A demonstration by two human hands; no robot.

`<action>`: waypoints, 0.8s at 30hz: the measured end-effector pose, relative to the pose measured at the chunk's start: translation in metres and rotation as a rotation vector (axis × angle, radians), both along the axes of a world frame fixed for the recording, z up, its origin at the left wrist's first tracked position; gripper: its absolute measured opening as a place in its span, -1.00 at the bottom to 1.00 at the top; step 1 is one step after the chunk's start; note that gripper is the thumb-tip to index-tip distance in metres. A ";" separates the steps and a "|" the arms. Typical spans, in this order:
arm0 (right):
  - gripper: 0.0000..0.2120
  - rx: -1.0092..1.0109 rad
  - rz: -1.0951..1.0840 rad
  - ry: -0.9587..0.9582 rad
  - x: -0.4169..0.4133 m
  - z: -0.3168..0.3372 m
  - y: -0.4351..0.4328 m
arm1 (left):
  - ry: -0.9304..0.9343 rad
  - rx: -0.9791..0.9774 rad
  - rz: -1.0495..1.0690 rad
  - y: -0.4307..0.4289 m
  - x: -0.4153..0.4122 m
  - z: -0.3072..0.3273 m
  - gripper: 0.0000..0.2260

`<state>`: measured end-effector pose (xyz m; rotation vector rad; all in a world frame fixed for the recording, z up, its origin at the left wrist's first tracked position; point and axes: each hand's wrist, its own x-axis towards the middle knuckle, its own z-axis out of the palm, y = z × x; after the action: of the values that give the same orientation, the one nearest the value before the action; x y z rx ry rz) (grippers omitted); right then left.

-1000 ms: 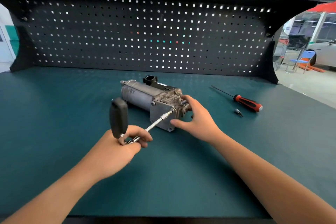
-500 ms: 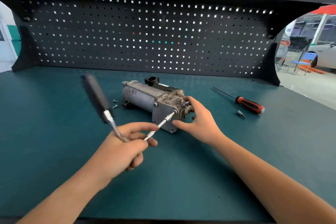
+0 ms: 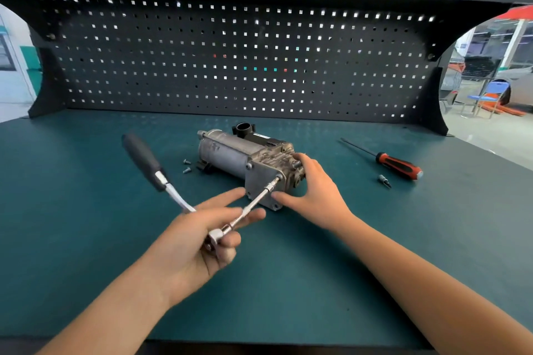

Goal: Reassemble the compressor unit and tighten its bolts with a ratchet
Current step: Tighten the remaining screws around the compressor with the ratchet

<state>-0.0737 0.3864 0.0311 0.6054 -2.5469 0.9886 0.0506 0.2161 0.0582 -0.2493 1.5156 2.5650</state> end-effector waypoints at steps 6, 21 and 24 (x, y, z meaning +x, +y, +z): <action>-0.18 -0.023 -0.006 -0.005 -0.001 0.000 -0.002 | -0.045 0.543 0.029 -0.001 0.001 0.004 -0.77; -0.15 -0.009 -0.009 -0.025 -0.002 0.000 0.000 | 0.729 -1.880 -0.117 -0.020 -0.004 0.017 -0.48; -0.09 0.012 -0.006 -0.037 -0.001 0.000 0.001 | 0.437 -0.905 -0.001 -0.021 -0.005 0.012 -0.55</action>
<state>-0.0743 0.3875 0.0308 0.5880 -2.5873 0.9930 0.0457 0.1955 0.0706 0.2426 2.7391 1.8090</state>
